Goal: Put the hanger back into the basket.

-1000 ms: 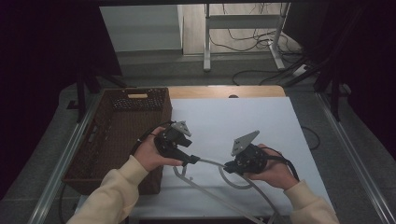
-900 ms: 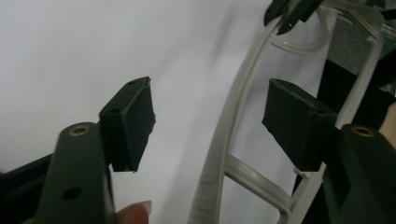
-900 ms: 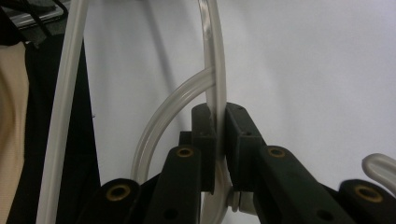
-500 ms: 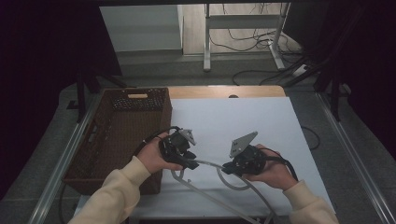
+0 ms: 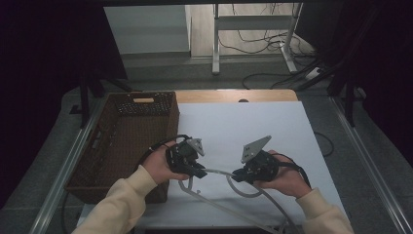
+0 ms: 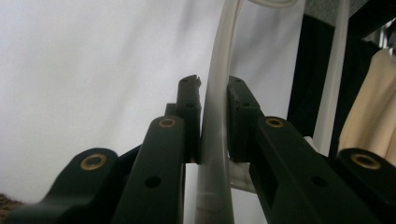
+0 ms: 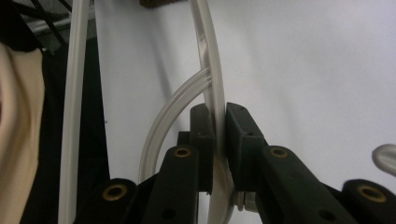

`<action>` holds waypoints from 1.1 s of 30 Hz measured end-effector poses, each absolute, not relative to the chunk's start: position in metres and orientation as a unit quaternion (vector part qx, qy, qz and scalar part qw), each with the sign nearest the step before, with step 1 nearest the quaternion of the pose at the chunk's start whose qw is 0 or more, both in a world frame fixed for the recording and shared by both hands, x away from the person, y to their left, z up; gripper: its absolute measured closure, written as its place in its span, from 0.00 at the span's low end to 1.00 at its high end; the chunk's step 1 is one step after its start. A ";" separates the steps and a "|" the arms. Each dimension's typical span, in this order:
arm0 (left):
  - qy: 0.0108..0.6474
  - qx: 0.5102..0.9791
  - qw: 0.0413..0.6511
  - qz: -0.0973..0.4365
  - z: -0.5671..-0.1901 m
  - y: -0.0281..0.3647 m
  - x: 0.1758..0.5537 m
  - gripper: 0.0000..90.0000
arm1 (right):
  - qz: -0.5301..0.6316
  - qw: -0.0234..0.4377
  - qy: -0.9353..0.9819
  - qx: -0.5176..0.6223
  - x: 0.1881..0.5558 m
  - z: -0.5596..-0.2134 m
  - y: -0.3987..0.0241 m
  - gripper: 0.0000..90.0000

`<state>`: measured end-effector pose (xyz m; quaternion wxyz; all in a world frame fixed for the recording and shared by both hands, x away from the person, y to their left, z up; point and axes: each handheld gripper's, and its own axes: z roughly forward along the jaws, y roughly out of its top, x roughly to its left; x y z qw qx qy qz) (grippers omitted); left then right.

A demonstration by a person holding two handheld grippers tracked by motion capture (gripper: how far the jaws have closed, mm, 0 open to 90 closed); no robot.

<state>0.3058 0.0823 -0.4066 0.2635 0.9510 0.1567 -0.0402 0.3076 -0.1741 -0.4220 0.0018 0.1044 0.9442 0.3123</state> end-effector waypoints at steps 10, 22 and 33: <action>0.185 0.937 0.295 -0.013 -0.399 0.096 0.303 0.90 | 0.406 0.047 0.894 0.183 0.314 -0.399 -0.197 0.42; 0.231 0.912 0.339 0.013 -0.385 0.125 0.301 0.90 | 0.492 0.106 0.828 0.248 0.308 -0.367 -0.258 0.30; 0.272 0.883 0.379 0.044 -0.366 0.157 0.296 0.90 | 0.486 0.117 0.809 0.309 0.304 -0.397 -0.304 0.23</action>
